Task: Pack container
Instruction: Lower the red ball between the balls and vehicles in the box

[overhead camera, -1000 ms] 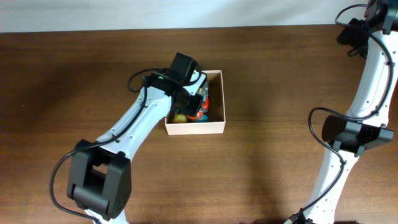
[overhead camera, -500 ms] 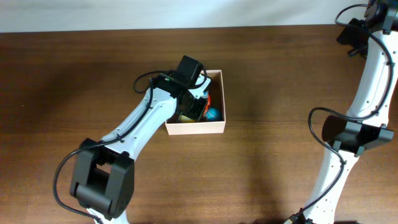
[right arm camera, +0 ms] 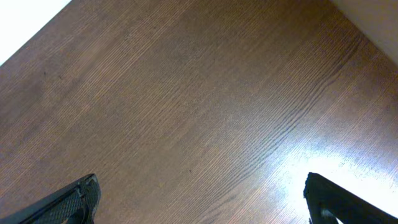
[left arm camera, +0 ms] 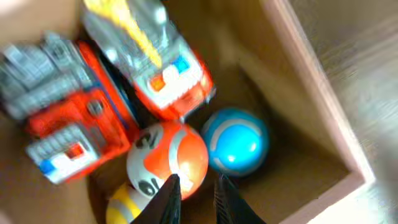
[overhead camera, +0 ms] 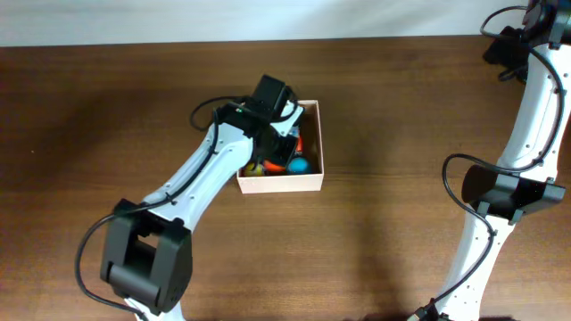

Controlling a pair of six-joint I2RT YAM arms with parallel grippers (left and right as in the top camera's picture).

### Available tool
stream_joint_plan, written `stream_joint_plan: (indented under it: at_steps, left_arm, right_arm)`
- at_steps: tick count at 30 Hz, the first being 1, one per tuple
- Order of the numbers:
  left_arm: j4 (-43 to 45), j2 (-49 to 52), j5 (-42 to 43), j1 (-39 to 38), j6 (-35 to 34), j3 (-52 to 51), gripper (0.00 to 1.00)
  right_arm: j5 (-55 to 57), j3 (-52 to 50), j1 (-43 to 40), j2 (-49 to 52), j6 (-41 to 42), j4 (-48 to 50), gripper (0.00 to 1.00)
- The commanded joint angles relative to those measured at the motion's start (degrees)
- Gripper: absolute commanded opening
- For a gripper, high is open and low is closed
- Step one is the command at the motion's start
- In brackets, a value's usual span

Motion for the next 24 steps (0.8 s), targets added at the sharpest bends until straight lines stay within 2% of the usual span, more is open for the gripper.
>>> stream_joint_plan:
  at_steps: [1, 7, 13, 24]
  left_arm:
    - [-0.3, 0.4, -2.2, -0.2, 0.3, 4.1, 0.20]
    - [-0.6, 0.5, -6.5, -0.2, 0.2, 4.1, 0.20]
    - [-1.0, 0.9, -6.6, -0.2, 0.2, 4.0, 0.13]
    - [-1.1, 4.5, -6.6, -0.2, 0.2, 2.9, 0.12]
  right_arm:
    - [1.0, 0.9, -0.2, -1.7, 0.5, -0.3, 0.99]
    - [1.0, 0.9, -0.2, -1.7, 0.5, -0.3, 0.99]
    - [1.0, 0.9, -0.2, -1.7, 0.5, -0.3, 0.99]
    - [1.0, 0.9, -0.2, -1.7, 0.5, -0.3, 0.99]
